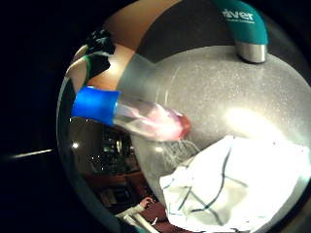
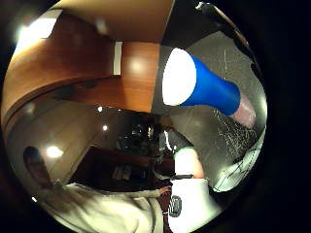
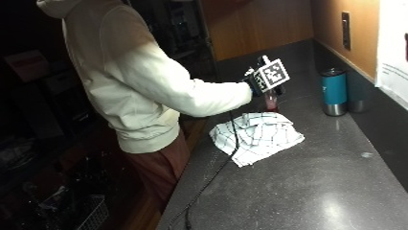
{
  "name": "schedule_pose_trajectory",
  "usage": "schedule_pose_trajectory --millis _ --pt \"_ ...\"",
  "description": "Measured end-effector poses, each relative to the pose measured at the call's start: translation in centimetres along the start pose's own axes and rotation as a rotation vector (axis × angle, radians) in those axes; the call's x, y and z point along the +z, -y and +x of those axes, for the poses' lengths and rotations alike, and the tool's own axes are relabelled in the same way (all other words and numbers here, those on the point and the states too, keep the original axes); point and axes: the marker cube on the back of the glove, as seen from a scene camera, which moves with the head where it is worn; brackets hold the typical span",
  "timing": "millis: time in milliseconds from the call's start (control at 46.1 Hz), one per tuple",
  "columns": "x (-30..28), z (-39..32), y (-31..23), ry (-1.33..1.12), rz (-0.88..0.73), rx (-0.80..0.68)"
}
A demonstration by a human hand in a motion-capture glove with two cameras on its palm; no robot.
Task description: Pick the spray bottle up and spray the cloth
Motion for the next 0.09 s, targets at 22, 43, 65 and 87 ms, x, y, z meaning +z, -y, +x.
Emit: schedule_pose_trajectory --millis 22,43,65,87 --pt "-0.29 -0.08 -0.31 -0.006 -0.001 0.001" --pt "-0.54 -0.16 -0.59 -0.011 -0.001 0.001" --pt "-0.7 -0.24 -0.81 -0.015 -0.001 0.001" --pt "-0.78 -0.3 -0.92 -0.017 -0.001 0.0"
